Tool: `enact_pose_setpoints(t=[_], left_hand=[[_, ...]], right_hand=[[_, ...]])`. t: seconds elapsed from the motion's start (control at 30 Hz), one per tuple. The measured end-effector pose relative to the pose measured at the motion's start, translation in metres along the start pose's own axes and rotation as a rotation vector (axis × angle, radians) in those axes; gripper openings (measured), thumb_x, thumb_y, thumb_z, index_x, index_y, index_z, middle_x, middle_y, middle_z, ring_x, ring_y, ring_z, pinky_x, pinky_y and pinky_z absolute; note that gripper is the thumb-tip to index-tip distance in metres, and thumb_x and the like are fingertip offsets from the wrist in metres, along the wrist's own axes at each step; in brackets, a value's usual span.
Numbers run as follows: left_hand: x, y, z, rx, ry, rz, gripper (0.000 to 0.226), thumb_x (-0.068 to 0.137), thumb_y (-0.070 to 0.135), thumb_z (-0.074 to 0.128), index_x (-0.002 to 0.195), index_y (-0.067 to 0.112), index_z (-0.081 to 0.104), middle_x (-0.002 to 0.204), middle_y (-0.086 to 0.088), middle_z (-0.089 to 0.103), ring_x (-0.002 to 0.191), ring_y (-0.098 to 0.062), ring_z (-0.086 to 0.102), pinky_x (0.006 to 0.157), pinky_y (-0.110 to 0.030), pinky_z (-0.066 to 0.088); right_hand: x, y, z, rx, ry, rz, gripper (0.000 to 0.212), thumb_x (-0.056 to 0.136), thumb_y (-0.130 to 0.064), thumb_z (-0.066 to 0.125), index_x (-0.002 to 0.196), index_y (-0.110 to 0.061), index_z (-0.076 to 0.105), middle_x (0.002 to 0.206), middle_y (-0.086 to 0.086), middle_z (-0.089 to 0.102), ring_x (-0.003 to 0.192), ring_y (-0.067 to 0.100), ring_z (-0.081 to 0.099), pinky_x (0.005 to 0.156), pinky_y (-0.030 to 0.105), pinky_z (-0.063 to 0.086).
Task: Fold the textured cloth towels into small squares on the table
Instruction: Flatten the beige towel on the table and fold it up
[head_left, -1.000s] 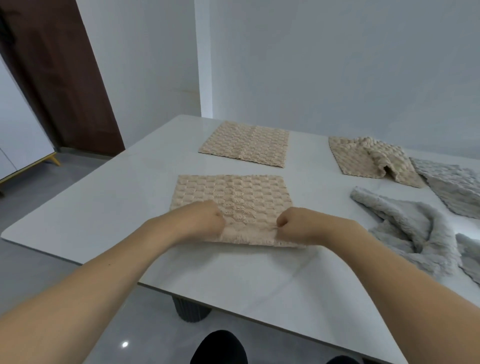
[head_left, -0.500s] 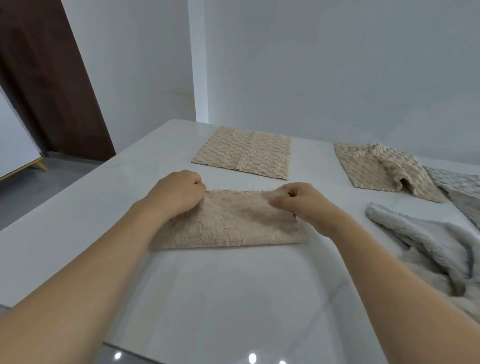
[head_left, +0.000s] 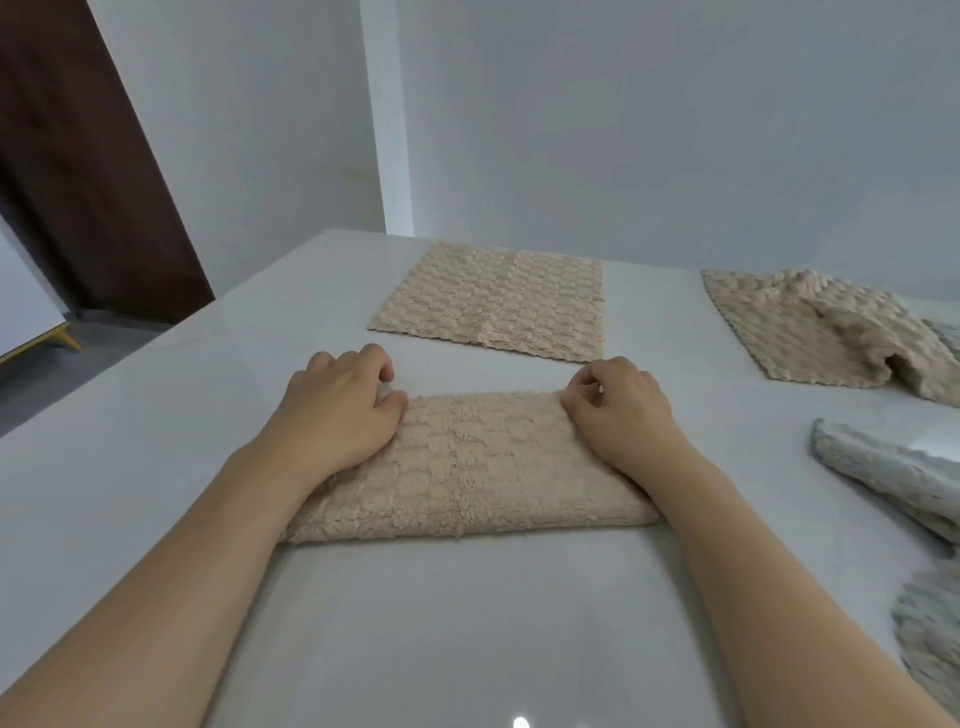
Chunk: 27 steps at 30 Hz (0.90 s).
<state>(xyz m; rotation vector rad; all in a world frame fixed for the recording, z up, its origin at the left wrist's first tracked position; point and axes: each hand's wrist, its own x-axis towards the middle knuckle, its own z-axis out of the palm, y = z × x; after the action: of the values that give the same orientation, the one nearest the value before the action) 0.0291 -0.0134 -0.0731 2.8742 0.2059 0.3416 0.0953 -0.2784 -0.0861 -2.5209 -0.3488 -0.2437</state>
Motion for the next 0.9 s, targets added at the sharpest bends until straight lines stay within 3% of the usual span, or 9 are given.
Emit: enact_pose_setpoints(t=[0.1, 0.23, 0.4, 0.47, 0.57, 0.63, 0.7, 0.8, 0.9], left_hand=[[-0.001, 0.0, 0.001, 0.028, -0.014, 0.061, 0.018, 0.1, 0.037, 0.041, 0.096, 0.022, 0.052, 0.094, 0.006, 0.052, 0.096, -0.02, 0.042, 0.079, -0.035, 0.032], [-0.002, 0.0, -0.004, -0.15, 0.001, 0.168, 0.02, 0.102, 0.027, 0.04, 0.089, 0.017, 0.051, 0.085, 0.008, 0.053, 0.085, -0.015, 0.048, 0.068, -0.029, 0.035], [-0.004, -0.001, -0.01, -0.192, -0.01, 0.152, 0.017, 0.099, 0.038, 0.046, 0.09, 0.023, 0.05, 0.076, 0.003, 0.059, 0.074, -0.011, 0.053, 0.063, -0.032, 0.038], [-0.005, 0.0, -0.013, -0.255, -0.022, 0.156, 0.011, 0.096, 0.038, 0.051, 0.093, 0.028, 0.052, 0.075, 0.003, 0.059, 0.071, -0.014, 0.055, 0.067, -0.033, 0.043], [-0.008, 0.001, -0.019, -0.343, -0.05, 0.206, 0.007, 0.093, 0.032, 0.06, 0.099, 0.032, 0.057, 0.085, 0.004, 0.057, 0.07, -0.013, 0.054, 0.07, -0.03, 0.045], [-0.009, 0.0, -0.021, -0.362, -0.076, 0.226, 0.008, 0.091, 0.027, 0.063, 0.096, 0.03, 0.059, 0.093, 0.01, 0.058, 0.068, -0.005, 0.052, 0.069, -0.026, 0.042], [-0.009, -0.001, -0.02, -0.336, -0.081, 0.216, 0.007, 0.091, 0.025, 0.063, 0.09, 0.029, 0.058, 0.089, 0.011, 0.06, 0.065, -0.003, 0.05, 0.065, -0.027, 0.04], [-0.009, -0.002, -0.019, -0.297, -0.068, 0.139, 0.009, 0.091, 0.025, 0.06, 0.085, 0.028, 0.055, 0.074, 0.004, 0.061, 0.061, -0.013, 0.052, 0.062, -0.031, 0.044], [-0.008, -0.003, -0.018, -0.3, -0.058, 0.092, 0.01, 0.092, 0.031, 0.06, 0.083, 0.028, 0.056, 0.078, 0.001, 0.064, 0.07, -0.018, 0.057, 0.068, -0.034, 0.048]], right_hand=[[0.001, -0.001, -0.006, 0.023, -0.011, -0.024, 0.005, 0.089, -0.021, 0.054, 0.091, -0.023, 0.058, 0.097, -0.002, 0.056, 0.098, 0.023, 0.051, 0.087, 0.036, 0.043], [0.0, -0.006, -0.01, -0.1, -0.086, 0.038, 0.012, 0.089, -0.017, 0.046, 0.09, -0.015, 0.059, 0.098, 0.003, 0.053, 0.095, 0.024, 0.051, 0.082, 0.034, 0.043], [0.0, -0.01, -0.017, -0.187, -0.152, 0.107, 0.017, 0.088, -0.016, 0.042, 0.101, -0.013, 0.054, 0.104, 0.006, 0.052, 0.1, 0.028, 0.051, 0.086, 0.039, 0.044], [0.001, -0.01, -0.021, -0.185, -0.215, 0.165, 0.016, 0.09, -0.021, 0.043, 0.101, -0.012, 0.052, 0.101, 0.006, 0.056, 0.097, 0.026, 0.054, 0.08, 0.037, 0.045], [0.006, -0.006, -0.032, -0.144, -0.306, 0.229, 0.017, 0.09, -0.025, 0.052, 0.083, -0.01, 0.054, 0.086, 0.006, 0.062, 0.077, 0.021, 0.058, 0.064, 0.03, 0.045], [0.007, -0.007, -0.04, -0.096, -0.344, 0.25, 0.024, 0.091, -0.024, 0.054, 0.072, -0.01, 0.049, 0.073, 0.004, 0.054, 0.063, 0.017, 0.049, 0.056, 0.028, 0.037], [0.006, -0.011, -0.048, -0.062, -0.376, 0.221, 0.026, 0.095, -0.024, 0.053, 0.074, -0.009, 0.048, 0.07, 0.003, 0.048, 0.063, 0.018, 0.046, 0.055, 0.029, 0.034], [0.004, -0.012, -0.05, 0.03, -0.345, 0.174, 0.014, 0.096, -0.019, 0.056, 0.086, -0.009, 0.053, 0.075, 0.001, 0.054, 0.066, 0.015, 0.048, 0.057, 0.025, 0.036], [0.004, -0.003, -0.045, 0.124, -0.203, 0.184, 0.004, 0.092, -0.012, 0.057, 0.093, -0.015, 0.054, 0.085, 0.0, 0.057, 0.071, 0.016, 0.052, 0.058, 0.028, 0.041]])
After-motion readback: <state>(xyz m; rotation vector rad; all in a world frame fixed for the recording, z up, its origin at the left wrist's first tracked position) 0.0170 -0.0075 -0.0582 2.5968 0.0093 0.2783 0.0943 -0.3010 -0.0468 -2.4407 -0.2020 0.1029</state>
